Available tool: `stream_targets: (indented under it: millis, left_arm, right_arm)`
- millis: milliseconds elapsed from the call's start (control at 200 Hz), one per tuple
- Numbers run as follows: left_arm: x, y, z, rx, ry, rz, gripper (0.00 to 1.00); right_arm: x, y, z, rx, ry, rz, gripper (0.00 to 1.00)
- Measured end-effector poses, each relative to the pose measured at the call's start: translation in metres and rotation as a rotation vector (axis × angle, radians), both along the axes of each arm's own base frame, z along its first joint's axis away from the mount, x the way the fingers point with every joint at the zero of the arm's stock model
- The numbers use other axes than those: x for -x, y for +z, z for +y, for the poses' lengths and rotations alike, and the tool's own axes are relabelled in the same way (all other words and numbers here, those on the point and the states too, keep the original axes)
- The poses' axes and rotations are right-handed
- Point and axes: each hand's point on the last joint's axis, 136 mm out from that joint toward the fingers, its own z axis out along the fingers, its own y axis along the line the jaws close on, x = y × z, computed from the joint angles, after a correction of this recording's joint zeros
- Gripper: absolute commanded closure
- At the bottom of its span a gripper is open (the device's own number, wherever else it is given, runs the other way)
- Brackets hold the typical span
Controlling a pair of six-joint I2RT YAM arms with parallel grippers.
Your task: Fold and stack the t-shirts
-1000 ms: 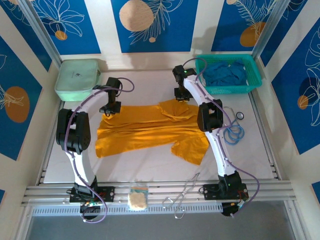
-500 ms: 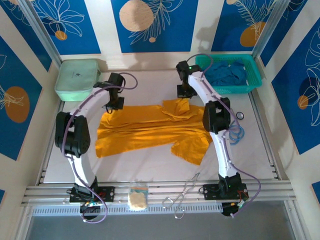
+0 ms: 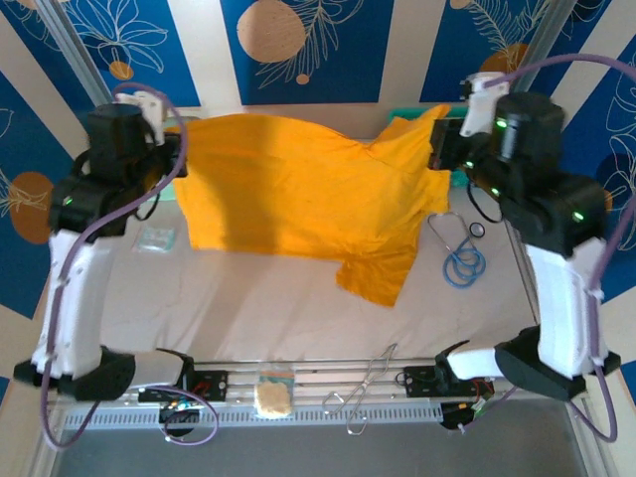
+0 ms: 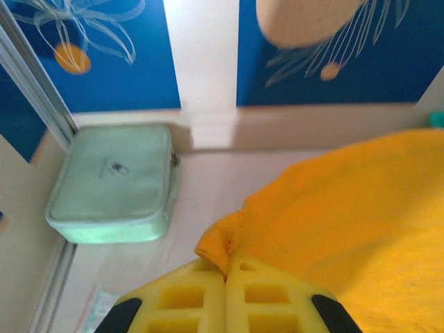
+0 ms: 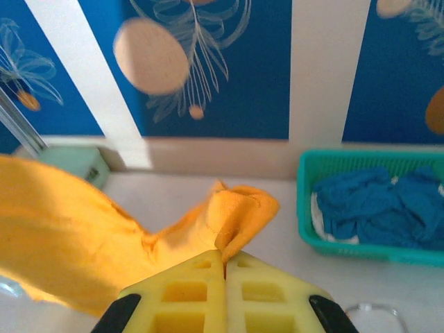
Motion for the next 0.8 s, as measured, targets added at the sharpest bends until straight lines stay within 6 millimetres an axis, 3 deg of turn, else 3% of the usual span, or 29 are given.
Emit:
stream_targets:
  millis: [280,410,520,645,800]
  left_arm:
    - [0.114,0.086,0.032,0.053,-0.029,-0.302,1.0]
    - [0.173,0.117,0.052,0.068,-0.015,-0.45,1.0]
    - [0.212,0.129,0.067,0.075,0.005,-0.543,1.0]
    - [0.236,0.134,0.077,0.082,0.02,-0.594,1.0]
    - [0.244,0.137,0.083,0.069,0.037,-0.615,1.0]
  right_arm:
    - [0.099,0.097,-0.024,-0.126,0.138,-0.295,1.0]
    - [0.153,0.112,-0.043,-0.188,0.201,-0.39,1.0]
    - [0.195,0.121,-0.056,-0.249,0.261,-0.46,1.0]
    - [0.223,0.13,-0.063,-0.298,0.307,-0.515,1.0]
    - [0.234,0.131,-0.062,-0.324,0.341,-0.523,1.0]
